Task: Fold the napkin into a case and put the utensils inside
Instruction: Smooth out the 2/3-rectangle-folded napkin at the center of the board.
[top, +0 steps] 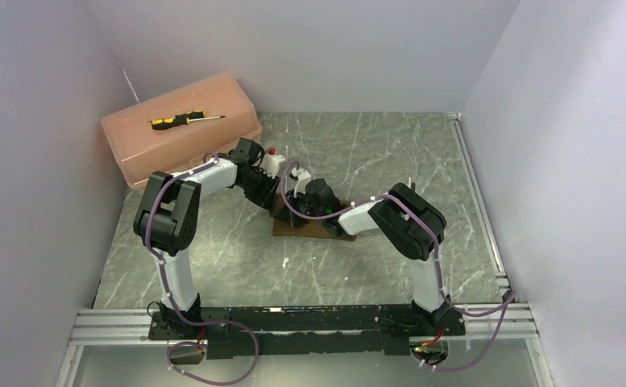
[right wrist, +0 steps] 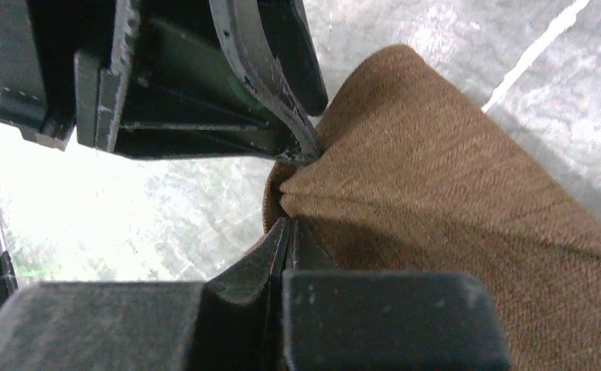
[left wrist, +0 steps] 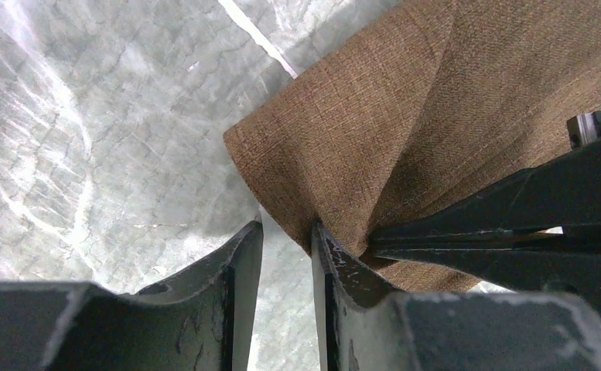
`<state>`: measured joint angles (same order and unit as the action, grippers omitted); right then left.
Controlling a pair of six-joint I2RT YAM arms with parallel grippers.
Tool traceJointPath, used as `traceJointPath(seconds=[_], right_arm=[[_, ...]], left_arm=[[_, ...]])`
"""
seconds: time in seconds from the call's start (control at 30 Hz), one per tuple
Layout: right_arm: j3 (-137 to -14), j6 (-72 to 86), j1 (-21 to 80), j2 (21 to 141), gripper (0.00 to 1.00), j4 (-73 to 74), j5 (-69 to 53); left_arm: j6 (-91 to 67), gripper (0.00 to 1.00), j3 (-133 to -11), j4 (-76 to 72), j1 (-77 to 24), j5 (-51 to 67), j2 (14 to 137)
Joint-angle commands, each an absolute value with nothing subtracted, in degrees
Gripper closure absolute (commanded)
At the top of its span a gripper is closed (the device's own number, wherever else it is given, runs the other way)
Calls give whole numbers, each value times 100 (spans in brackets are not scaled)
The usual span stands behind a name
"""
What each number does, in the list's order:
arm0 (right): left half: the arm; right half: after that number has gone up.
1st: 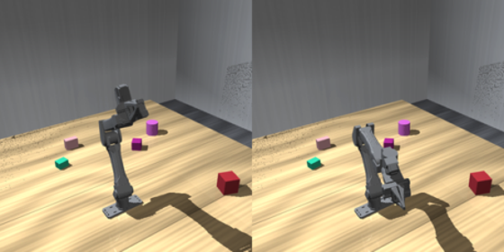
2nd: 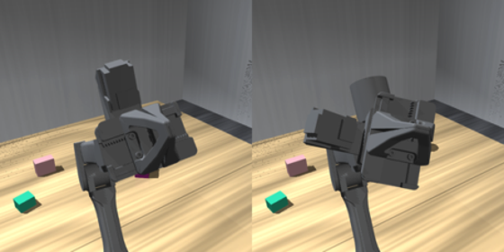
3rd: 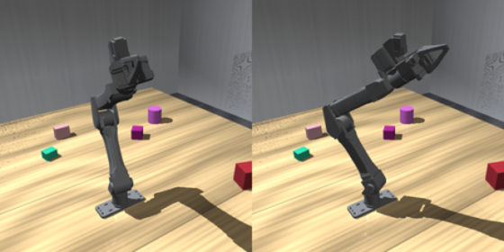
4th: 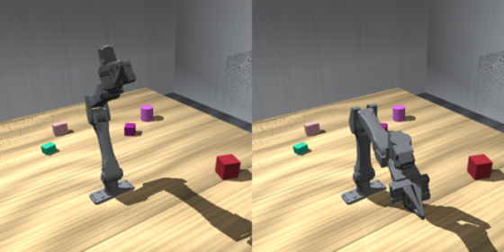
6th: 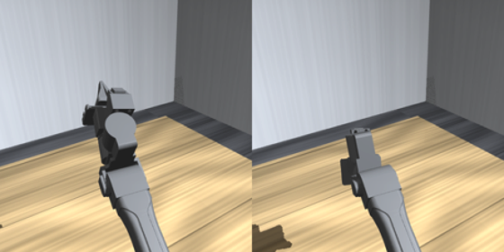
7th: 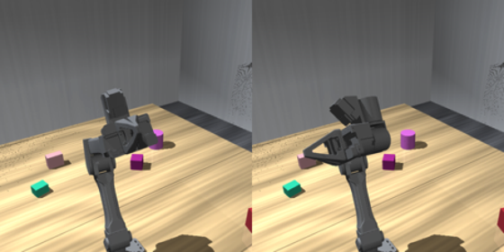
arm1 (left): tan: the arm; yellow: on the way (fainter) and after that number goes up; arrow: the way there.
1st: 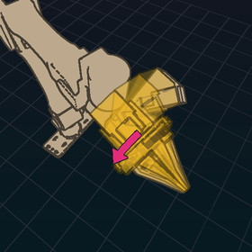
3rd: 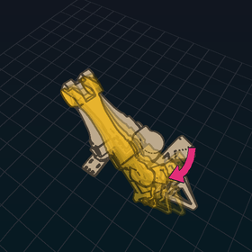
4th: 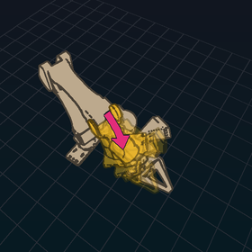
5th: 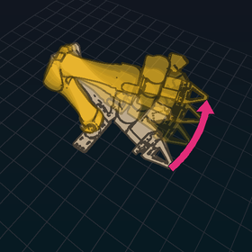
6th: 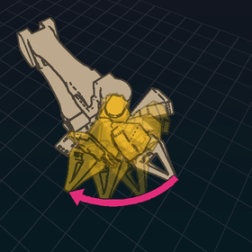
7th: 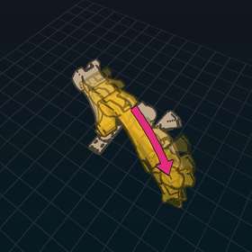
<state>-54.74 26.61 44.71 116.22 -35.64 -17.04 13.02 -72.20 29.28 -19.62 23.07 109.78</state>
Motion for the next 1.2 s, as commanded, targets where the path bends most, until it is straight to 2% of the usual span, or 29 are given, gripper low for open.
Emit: traceJointPath(seconds=[0.0, 0.27, 0.7, 1.03, 1.17], right_arm=[[-5255, 2864, 4408, 11262, 100, -3511, -1699], [-5077, 3418, 3862, 10807, 97, -3878, -1905], [-6321, 3794, 3586, 11727, 100, -3635, -2504], [-6267, 3784, 3589, 12317, 100, -3499, -2398], [-6123, 3736, 3593, 12312, 100, -3538, -2368]], left_arm=[[1419, 65, -7080, 2648, -2068, 2246, 10975], [1348, 64, -6842, 2509, -2109, 2150, 10777], [1285, 60, -6812, 2585, -2141, 2064, 10496], [1505, 63, -6676, 2637, -2140, 1699, 10383], [1531, 57, -6864, 2919, -2145, 1653, 10179]])
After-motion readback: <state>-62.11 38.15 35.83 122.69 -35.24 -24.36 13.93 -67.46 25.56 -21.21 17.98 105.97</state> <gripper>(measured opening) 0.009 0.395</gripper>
